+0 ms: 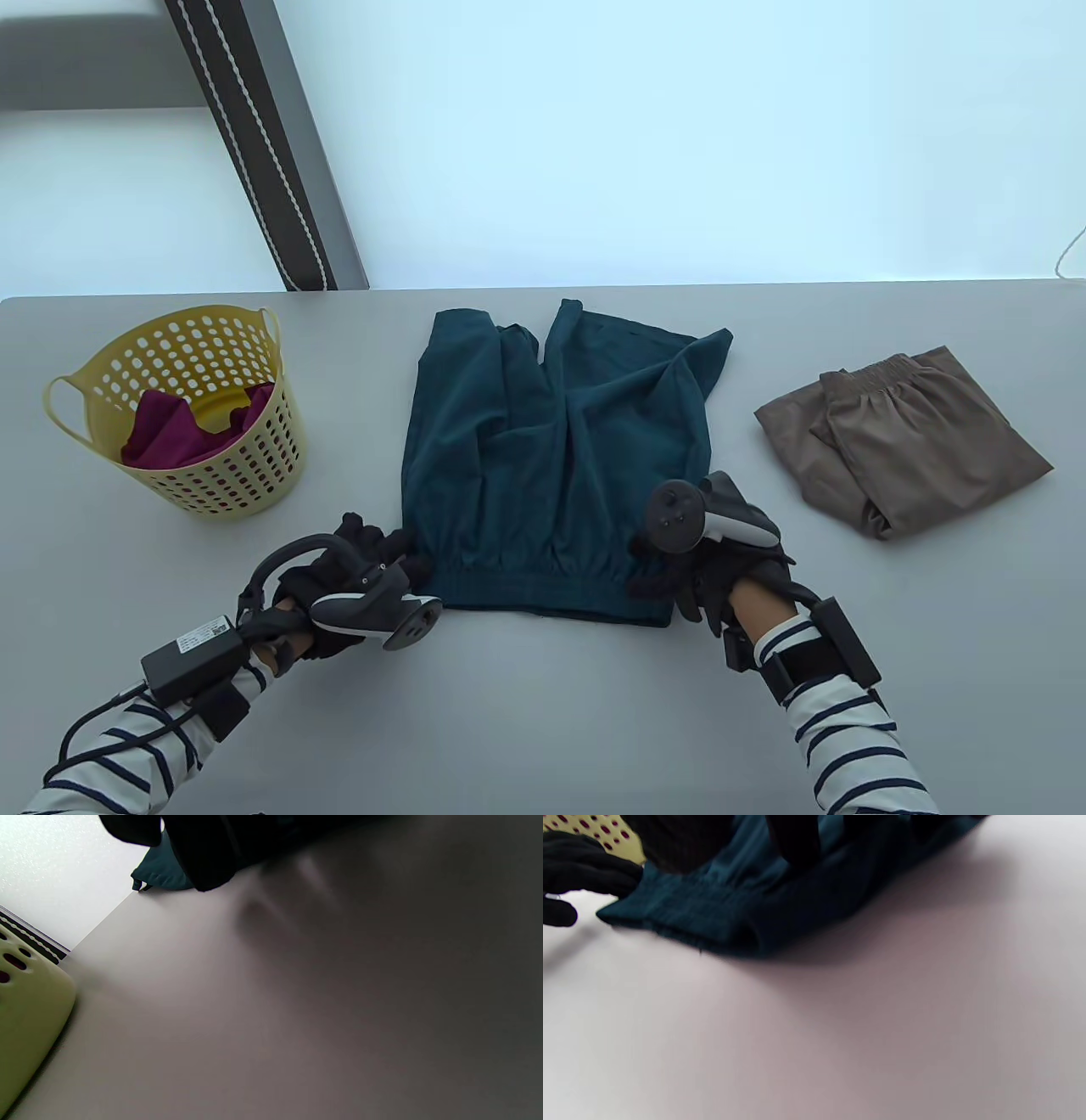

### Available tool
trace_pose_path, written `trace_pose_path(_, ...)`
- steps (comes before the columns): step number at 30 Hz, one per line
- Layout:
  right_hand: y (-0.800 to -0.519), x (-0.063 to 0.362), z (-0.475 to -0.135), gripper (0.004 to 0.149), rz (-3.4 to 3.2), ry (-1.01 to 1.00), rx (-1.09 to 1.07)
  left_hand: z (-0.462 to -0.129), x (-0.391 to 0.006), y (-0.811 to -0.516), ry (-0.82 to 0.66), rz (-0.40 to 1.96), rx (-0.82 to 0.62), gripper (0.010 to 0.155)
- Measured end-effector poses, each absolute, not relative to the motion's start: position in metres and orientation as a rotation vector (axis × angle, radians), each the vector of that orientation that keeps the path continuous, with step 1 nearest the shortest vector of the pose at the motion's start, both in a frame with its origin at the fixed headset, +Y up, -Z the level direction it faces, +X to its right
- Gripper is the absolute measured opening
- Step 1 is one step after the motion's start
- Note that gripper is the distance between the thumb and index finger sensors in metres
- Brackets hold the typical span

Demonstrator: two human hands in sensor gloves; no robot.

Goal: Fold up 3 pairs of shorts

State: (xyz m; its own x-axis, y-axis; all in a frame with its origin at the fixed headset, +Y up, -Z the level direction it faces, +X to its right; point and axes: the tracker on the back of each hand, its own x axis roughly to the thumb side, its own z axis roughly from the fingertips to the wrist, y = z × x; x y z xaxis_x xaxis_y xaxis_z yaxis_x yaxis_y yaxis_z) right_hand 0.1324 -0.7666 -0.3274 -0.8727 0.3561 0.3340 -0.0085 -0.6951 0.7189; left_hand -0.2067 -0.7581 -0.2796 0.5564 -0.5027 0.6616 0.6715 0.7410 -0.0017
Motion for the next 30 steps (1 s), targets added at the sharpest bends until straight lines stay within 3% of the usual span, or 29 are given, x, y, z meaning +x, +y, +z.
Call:
trace_pose_path(3, -0.767, 0.135, -0.311, 0.072, 2.638, 1.060, 0.763, -0.259, -0.206, -0.754, -0.737, -0.717, -0.231, 0.072)
trace_pose_path(9, -0.761, 0.138, -0.294, 0.068, 2.537, 1.206, 0.825, -0.232, -0.203, -0.749, -0.837, -0.700, -0.255, 0.068)
trace_pose_path(12, -0.742, 0.133, -0.301, 0.074, 2.584, 1.162, 0.803, -0.246, -0.205, -0.734, -0.752, -0.584, -0.171, 0.064)
trace_pose_path(14, -0.724, 0.124, -0.317, 0.082, 2.669, 0.973, 0.744, -0.266, -0.205, -0.723, -0.649, -0.559, -0.134, 0.076)
trace_pose_path(16, -0.710, 0.113, -0.339, 0.090, 2.745, 0.726, 0.587, -0.289, -0.202, -0.720, -0.551, -0.585, -0.124, 0.089)
trace_pose_path(18, -0.705, 0.104, -0.357, 0.092, 2.739, 0.620, 0.400, -0.303, -0.198, -0.724, -0.488, -0.623, -0.135, 0.095)
trace_pose_path(22, -0.718, 0.084, -0.397, 0.093, 2.772, 0.645, 0.057, -0.323, -0.189, -0.750, -0.404, -0.743, -0.295, 0.092)
trace_pose_path(25, -0.747, 0.075, -0.414, 0.090, 2.860, 0.865, -0.132, -0.313, -0.183, -0.762, -0.424, -0.755, -0.350, 0.089)
trace_pose_path(30, -0.758, 0.065, -0.424, 0.084, 3.042, 0.839, -0.232, -0.266, -0.169, -0.756, -0.578, -0.819, -0.259, 0.088)
